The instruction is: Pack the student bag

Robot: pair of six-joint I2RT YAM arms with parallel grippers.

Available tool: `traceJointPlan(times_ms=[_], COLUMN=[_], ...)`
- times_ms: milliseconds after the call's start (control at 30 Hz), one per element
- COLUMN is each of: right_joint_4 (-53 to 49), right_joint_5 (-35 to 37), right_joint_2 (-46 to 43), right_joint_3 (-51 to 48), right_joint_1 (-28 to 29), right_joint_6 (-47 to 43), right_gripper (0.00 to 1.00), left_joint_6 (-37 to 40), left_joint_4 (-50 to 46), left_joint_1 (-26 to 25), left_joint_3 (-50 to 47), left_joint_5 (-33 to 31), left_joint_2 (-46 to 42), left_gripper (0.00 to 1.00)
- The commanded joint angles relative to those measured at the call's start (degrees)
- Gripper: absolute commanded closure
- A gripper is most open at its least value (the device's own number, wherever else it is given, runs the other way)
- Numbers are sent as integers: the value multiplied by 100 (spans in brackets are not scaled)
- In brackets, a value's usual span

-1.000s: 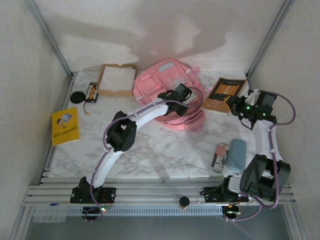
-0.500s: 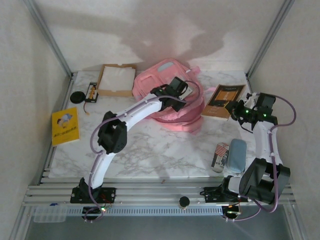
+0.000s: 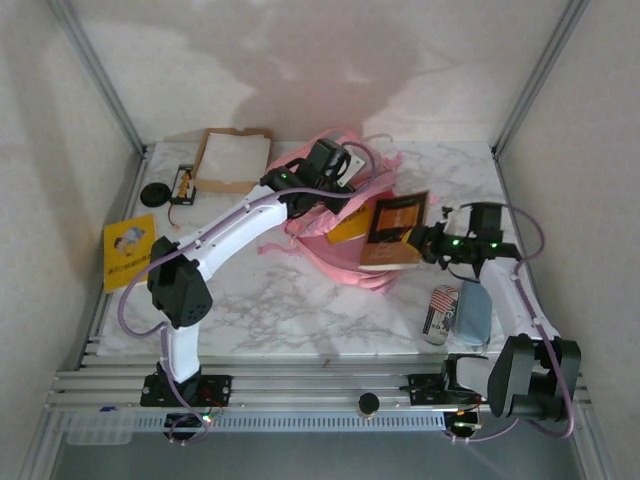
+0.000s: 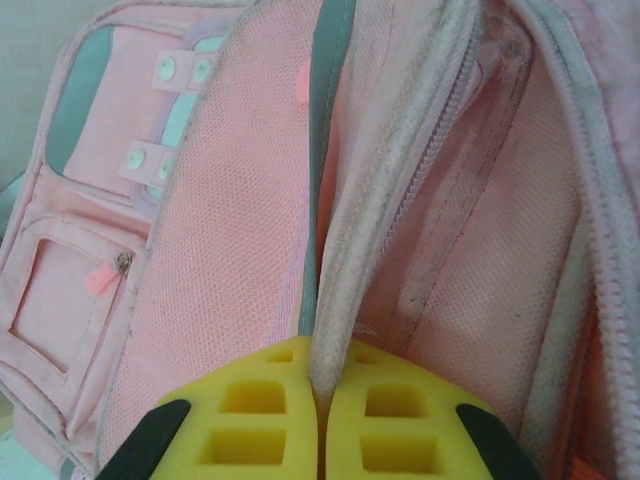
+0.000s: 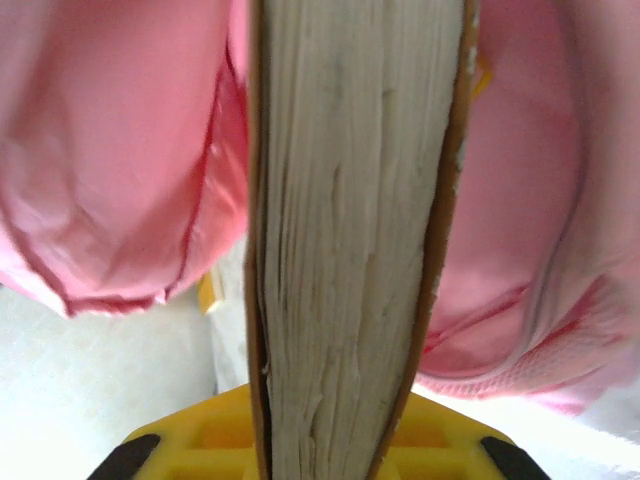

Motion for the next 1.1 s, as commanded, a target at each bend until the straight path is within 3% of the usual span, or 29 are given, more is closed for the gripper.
traceJointPlan(times_ms=[0,133,300,400,467,500,667,833,933,1067], right_joint_4=[1702,2961,3422,3151,2717,2347,1200,457,278,432], right_joint_5=[-485,-554,-412,-150,20,161,649,2192,2417,2549], right_joint_2=[343,1368,2688,3401,3753,3882,3677,2701,2301,1883], right_joint_3=[-178,-34,856,1453,1840,2030,2149,1769,1524,1027], right_joint_1=[448,919,1237,1240,1206,1182,1040,1043,1138,1701], right_joint_6=[633,910,680,222,-134,-328,-1098,-1257,-1024,-409], right_gripper=[100,100,98,82,60,56,28,16,17,16], left_joint_6=[-57,-151,-181,-196,-189,-200,-231,-285,-321,-338], left_joint_4=[270,411,520,524,528,525,553,644,705,729], left_joint_1=[-14,-14,-5,-5,-5,1,69,126,135,135], left_joint_3=[-25,-174,-336,-342,-351,-330,-333,-410,-413,-412], left_joint_5=[148,272,283,287,227,187,156,228,297,420], left_joint_2=[-490,-671,-816,-808,-784,-765,-734,-721,-720,-711], left_gripper=[100,100,100,100,100,100,100,100,100,100])
